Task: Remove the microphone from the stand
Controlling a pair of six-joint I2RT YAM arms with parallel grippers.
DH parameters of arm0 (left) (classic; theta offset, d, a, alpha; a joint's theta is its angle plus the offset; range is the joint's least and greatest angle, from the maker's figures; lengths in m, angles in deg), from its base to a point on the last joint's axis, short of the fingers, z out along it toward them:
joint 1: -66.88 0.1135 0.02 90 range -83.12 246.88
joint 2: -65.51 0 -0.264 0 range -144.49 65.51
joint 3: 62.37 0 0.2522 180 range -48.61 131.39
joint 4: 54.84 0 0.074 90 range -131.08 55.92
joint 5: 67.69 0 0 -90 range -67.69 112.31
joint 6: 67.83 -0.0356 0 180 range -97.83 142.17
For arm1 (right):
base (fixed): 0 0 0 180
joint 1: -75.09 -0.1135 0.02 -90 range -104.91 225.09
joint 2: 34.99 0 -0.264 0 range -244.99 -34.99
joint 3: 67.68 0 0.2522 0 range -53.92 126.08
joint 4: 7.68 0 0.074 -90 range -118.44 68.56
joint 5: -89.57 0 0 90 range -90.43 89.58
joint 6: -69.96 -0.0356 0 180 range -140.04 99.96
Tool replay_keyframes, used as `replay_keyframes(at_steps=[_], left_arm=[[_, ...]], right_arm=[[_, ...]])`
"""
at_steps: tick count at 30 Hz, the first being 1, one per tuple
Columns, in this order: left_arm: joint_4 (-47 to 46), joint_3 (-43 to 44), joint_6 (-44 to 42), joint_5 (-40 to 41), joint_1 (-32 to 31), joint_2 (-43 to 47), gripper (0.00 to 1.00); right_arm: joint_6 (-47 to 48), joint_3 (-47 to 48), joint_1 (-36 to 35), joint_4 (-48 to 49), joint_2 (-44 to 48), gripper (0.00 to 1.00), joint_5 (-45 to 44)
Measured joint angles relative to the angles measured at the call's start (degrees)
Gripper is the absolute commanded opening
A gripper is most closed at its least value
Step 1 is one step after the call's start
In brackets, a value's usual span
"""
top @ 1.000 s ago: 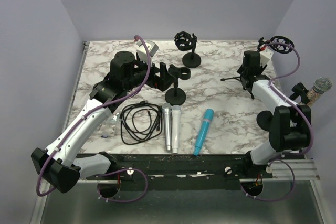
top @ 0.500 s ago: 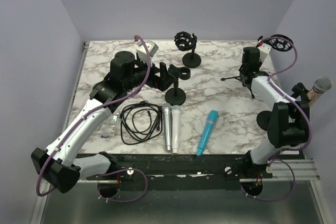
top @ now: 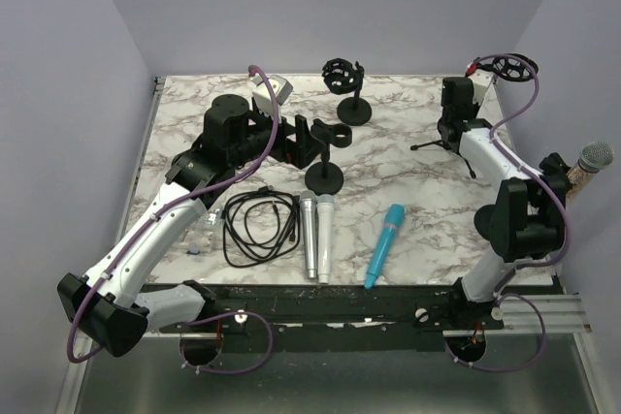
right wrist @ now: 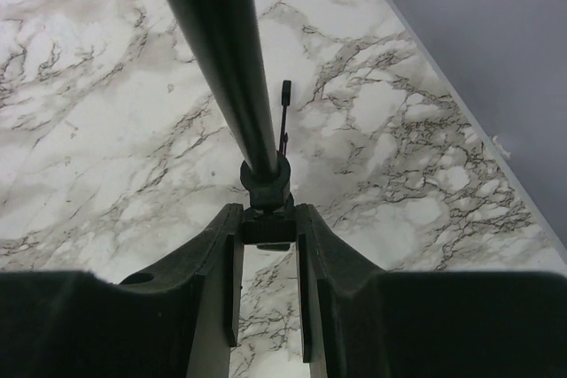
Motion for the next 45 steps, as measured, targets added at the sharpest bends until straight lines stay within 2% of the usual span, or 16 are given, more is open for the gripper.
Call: replay_keyframes(at_steps=[13, 22, 27, 29, 32, 34, 39, 45], left_arm=[[-0.02, 0.0, 0.2, -0.04, -0.66, 0.26, 0.95], [-0.02, 0.0, 0.26, -0.11, -1.25, 0.33, 0.95], [-0.02, 0.0, 0.26, -0.11, -1.4, 0.33, 0.95], [-0.02, 0.0, 0.24, -0.11, -1.4, 0.33, 0.95], [0.0, 0.0, 0.24, -0.11, -1.4, 0.33, 0.95], [0.0, 0.0, 0.22, -0.11, -1.4, 0.33, 0.95], [0.0, 0.0, 0.2, -0.11, -1.4, 0.33, 0.95], [0.02, 0.0, 0.22, -0.09, -1.4, 0.33, 0.95]], right_arm=[[5.73, 1.46, -4.55, -1.62, -4.35, 0.01, -12.48], [13.05, 5.64, -9.9, -3.17, -11.96, 0.01, -29.44], [18.73, 9.09, -11.1, -6.23, -16.0, 0.02, -35.21], [21.0, 9.99, -11.37, -7.19, -16.85, 0.11, -36.06], [24.33, 9.99, -11.76, -7.32, -17.03, 0.17, -36.48], [25.7, 9.99, -11.93, -7.37, -17.05, 0.28, -36.44], [26.1, 9.88, -12.46, -8.37, -16.65, 0.49, -34.62], [24.06, 8.5, -13.22, -10.51, -14.36, 0.67, -29.18]])
